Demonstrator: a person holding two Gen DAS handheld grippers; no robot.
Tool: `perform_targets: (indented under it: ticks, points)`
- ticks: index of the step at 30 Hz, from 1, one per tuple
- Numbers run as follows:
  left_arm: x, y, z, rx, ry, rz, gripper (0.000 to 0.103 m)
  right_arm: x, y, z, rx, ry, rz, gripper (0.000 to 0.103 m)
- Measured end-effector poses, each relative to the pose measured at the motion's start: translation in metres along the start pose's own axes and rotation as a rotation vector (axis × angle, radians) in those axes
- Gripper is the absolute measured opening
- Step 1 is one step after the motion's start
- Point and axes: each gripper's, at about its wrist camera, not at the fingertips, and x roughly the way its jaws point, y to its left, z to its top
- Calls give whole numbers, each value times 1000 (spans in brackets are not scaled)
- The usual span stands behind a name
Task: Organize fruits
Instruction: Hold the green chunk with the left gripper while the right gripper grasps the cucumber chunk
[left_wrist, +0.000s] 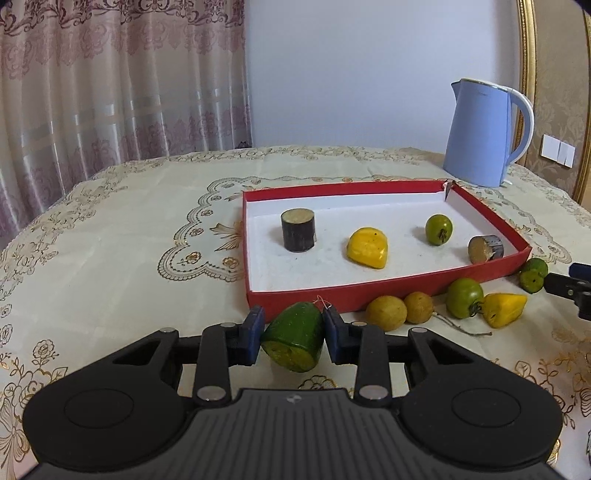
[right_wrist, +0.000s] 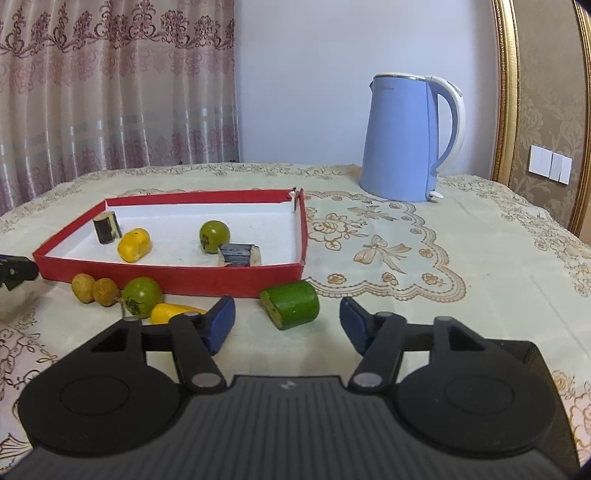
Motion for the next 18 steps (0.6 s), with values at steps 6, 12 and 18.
perform_targets:
  ticks: [6, 12, 18]
  points:
    - [-2, -9, 3, 20, -13, 1, 33, 16, 0, 8, -26, 32, 21, 59]
    - [-3, -14, 5, 31, -20, 5, 33, 34, 1, 13, -52, 73, 22, 55]
    - [-2, -15, 5, 35, -13, 9, 33, 49, -4, 11, -29, 118, 40, 39]
